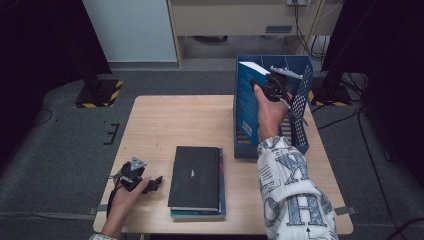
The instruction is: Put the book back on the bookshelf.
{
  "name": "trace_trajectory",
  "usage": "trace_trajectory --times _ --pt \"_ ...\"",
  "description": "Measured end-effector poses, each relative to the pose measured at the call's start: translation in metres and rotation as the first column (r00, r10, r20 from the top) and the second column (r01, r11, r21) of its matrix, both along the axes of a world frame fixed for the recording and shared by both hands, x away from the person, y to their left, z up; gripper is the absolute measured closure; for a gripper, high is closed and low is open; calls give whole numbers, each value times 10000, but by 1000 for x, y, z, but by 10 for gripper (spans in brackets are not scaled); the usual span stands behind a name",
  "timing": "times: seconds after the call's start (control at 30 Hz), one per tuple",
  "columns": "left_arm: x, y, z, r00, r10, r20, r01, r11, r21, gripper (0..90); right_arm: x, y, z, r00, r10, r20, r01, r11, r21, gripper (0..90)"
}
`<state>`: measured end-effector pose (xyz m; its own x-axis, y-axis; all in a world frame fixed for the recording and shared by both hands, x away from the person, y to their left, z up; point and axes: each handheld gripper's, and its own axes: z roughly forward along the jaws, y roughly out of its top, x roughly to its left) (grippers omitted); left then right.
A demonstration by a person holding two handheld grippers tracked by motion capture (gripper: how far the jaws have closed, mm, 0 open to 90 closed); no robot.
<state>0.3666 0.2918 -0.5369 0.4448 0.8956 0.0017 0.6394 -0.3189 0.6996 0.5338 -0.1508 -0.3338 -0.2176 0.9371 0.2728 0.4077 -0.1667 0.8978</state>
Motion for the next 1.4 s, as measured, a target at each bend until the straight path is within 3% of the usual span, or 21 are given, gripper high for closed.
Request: trace_trajectory --times 0.33,0.5,0.63,0.93,1.13,1.4 --pt "0 0 0 10000 -24 9 24 10000 7 0 -1 -1 5 9990 -180 400 177 9998 64 601" --pt "0 0 0 10000 -37 7 37 10000 -1 0 0 -2 -6 9982 -345 484 332 9991 271 601" --pt "0 -1 0 10000 -37 4 37 10000 -24 0 1 1 -12 9983 -356 455 349 9992 170 601" --pt "0 0 0 9999 -108 -34 108 9999 36 0 0 4 -31 9990 -404 185 402 9991 140 600" --pt "-1 -1 0 9999 -131 -26 131 9999 24 0 -6 7 -31 9992 -380 90 381 9992 -144 596" --pt "-2 -2 0 9999 -161 -22 161 9999 28 0 -24 0 -29 9973 -189 -708 148 9982 -585 596"
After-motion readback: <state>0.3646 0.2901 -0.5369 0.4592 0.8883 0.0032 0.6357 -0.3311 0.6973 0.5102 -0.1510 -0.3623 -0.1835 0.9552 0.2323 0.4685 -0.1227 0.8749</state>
